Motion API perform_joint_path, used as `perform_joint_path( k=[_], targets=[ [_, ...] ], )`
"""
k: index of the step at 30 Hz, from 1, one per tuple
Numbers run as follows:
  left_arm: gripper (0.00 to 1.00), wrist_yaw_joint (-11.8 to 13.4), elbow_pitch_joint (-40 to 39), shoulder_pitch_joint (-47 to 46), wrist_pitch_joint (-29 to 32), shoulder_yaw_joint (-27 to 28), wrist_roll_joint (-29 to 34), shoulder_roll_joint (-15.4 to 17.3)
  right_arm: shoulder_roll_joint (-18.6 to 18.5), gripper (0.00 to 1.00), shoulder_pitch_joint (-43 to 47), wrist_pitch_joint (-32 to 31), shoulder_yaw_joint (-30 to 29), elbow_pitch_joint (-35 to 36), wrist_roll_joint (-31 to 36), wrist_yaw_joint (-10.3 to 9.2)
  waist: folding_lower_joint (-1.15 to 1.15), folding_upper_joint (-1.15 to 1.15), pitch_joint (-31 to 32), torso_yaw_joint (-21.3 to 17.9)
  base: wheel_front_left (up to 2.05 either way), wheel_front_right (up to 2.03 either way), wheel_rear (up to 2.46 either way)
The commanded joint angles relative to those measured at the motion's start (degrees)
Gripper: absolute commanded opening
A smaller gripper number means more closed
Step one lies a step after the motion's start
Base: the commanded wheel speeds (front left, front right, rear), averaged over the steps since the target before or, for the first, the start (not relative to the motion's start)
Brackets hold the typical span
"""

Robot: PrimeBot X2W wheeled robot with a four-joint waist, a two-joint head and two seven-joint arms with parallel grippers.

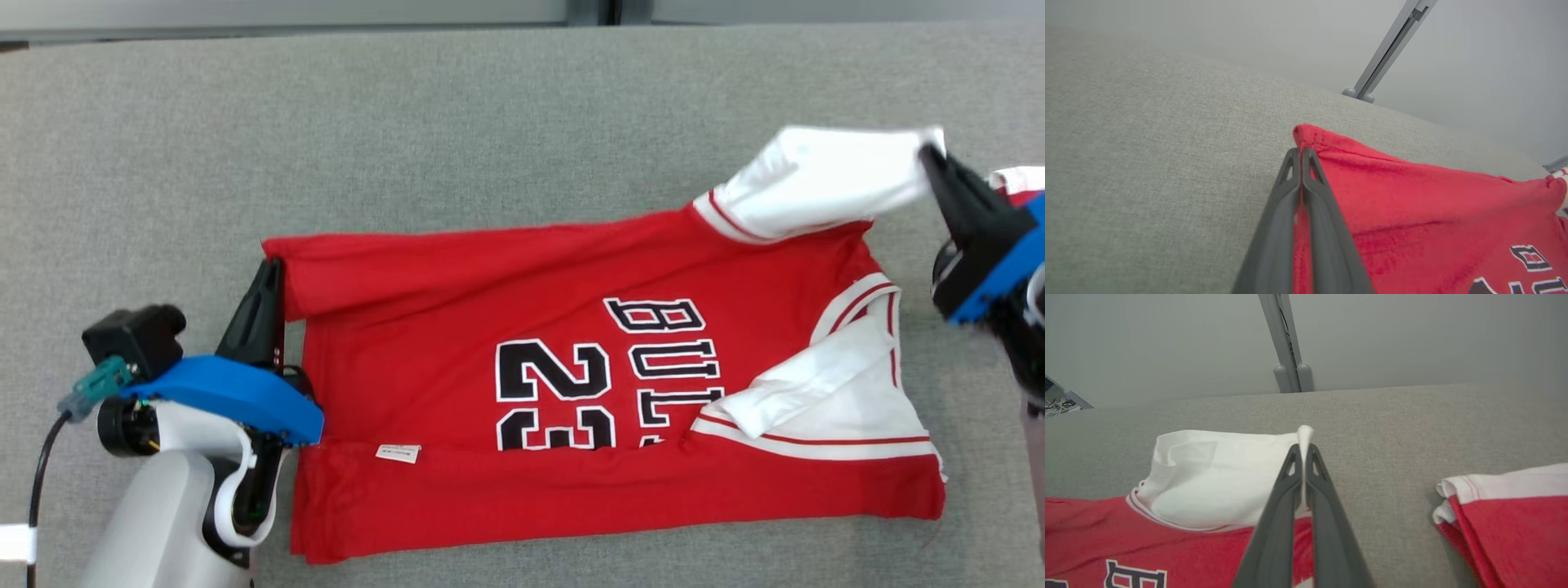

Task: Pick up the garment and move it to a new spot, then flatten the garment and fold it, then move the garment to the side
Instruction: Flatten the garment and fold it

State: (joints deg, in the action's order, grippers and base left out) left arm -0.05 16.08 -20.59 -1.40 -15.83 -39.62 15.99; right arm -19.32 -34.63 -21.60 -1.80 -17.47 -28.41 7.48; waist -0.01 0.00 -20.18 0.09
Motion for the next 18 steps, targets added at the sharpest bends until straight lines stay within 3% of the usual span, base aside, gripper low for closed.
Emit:
perform_joint_path(
  k=[1,10,18],
  targets=[
    [0.0,-0.1,-0.44,0.81,-0.43,0.2,-0.27,0.27,0.27,0.0,2.34,-0.46,-0.62,1.52,-0.64,0.03,0.01,0.0,1.2,-0.87,0.0,0.0,0.0],
    [0.0,0.61,-2.56,8.63,-1.5,0.3,-1.18,1.01,5.3,0.0,19.0,-5.63,-6.7,14.55,-0.3,0.03,0.01,0.0,4.76,-1.5,0.0,0.0,0.0],
    [0.0,2.28,-2.54,13.38,-1.69,-0.39,-1.18,0.74,10.5,0.0,29.14,-9.46,-9.56,20.55,-0.37,0.03,0.01,0.0,5.88,-1.55,0.0,0.0,0.0]
  ],
)
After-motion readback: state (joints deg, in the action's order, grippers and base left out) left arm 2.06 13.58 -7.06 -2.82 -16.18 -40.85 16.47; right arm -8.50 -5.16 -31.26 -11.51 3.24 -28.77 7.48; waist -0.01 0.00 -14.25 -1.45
